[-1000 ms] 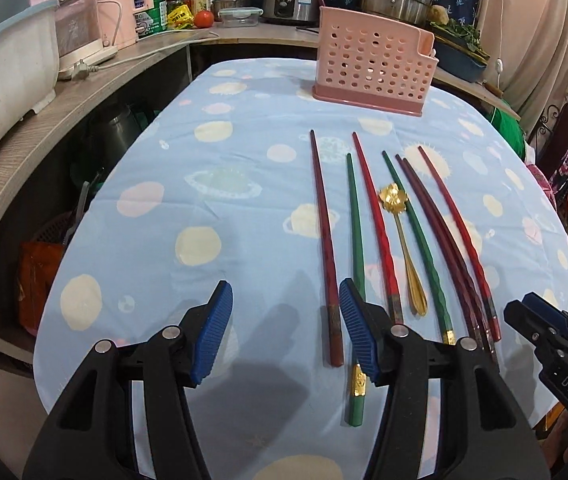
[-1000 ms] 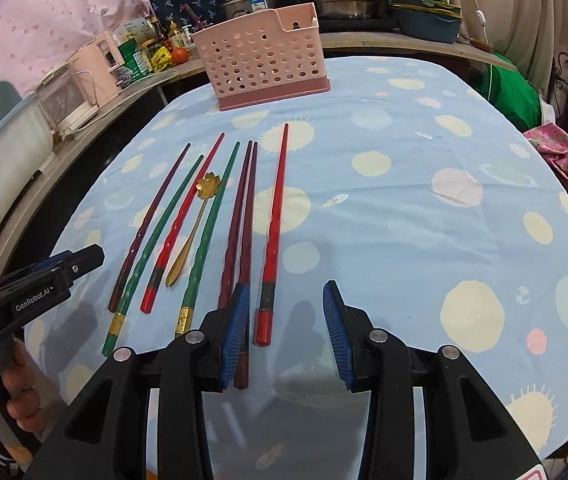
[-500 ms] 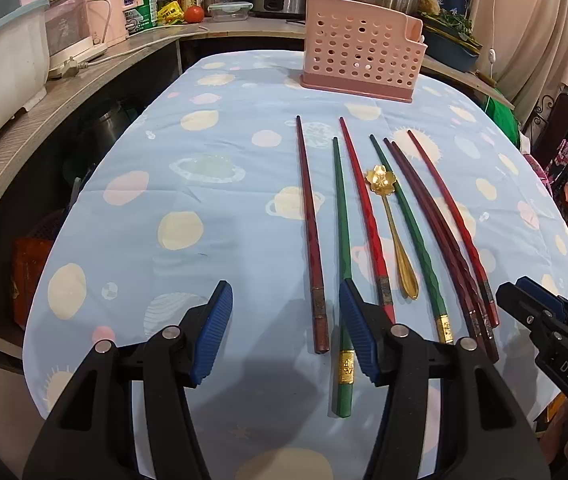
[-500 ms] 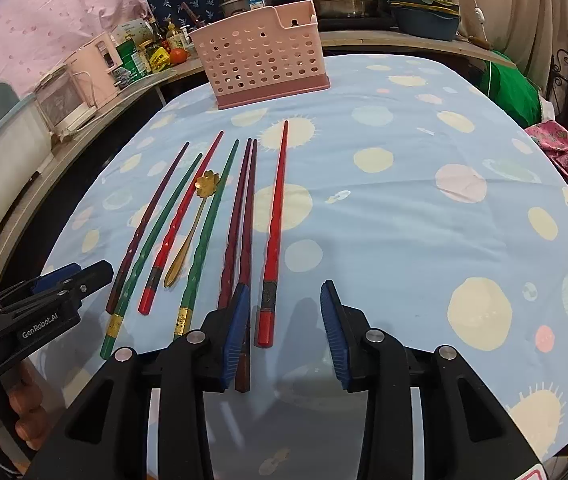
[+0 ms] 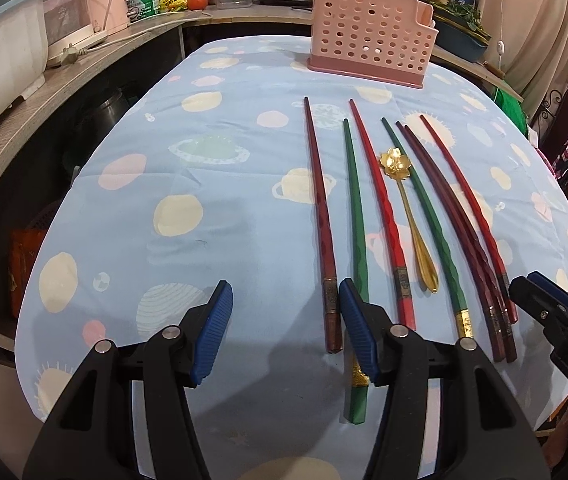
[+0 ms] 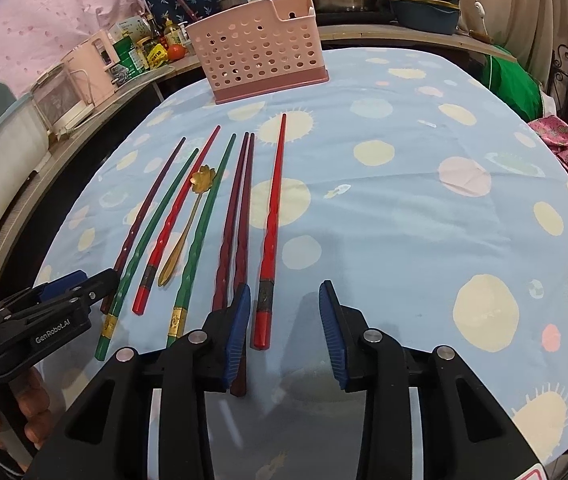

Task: Organize utensils
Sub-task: 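Grasp a dark red chopstick with the left tool while the right tool grasps a red chopstick, then lift both chopsticks and carry them over the pink basket, then open both tools to drop the chopsticks into the basket, then move both open tools back down to the remaining utensils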

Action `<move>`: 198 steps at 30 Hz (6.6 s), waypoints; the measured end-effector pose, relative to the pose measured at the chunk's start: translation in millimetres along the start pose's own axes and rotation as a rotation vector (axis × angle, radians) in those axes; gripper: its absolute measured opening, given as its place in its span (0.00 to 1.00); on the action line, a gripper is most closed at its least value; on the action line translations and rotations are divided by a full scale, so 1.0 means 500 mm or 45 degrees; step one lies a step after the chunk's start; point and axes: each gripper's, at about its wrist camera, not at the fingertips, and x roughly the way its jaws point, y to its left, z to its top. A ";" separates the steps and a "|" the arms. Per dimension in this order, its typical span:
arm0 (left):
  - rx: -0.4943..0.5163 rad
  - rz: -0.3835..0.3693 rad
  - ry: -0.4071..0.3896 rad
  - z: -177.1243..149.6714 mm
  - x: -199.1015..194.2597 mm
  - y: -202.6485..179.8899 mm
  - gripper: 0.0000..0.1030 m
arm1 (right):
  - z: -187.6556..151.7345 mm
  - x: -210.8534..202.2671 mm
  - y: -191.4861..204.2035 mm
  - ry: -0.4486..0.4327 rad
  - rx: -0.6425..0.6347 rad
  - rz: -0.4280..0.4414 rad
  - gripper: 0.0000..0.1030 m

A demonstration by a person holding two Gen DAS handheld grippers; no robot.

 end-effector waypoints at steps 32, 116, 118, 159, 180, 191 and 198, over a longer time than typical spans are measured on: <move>-0.002 0.000 -0.021 -0.004 -0.006 0.012 0.22 | -0.011 0.008 0.004 -0.020 -0.072 -0.067 0.07; -0.160 -0.174 -0.977 0.803 -0.301 -0.034 0.06 | 0.755 -0.176 -0.043 -0.867 0.198 0.262 0.07; -0.161 -0.169 -0.965 0.816 -0.273 -0.039 0.06 | 0.769 -0.147 -0.035 -0.854 0.187 0.254 0.07; -0.083 0.004 -0.643 0.647 -0.105 -0.036 0.48 | 0.602 -0.050 -0.049 -0.561 0.111 0.179 0.45; 0.019 0.032 -0.387 0.296 -0.127 -0.020 0.57 | 0.243 -0.123 -0.053 -0.315 0.121 0.130 0.46; 0.010 0.002 -0.185 0.107 -0.066 -0.001 0.57 | 0.058 -0.091 -0.037 -0.168 0.049 0.006 0.46; 0.035 -0.013 -0.114 0.033 -0.058 -0.008 0.58 | -0.008 -0.071 -0.014 -0.106 0.001 -0.010 0.46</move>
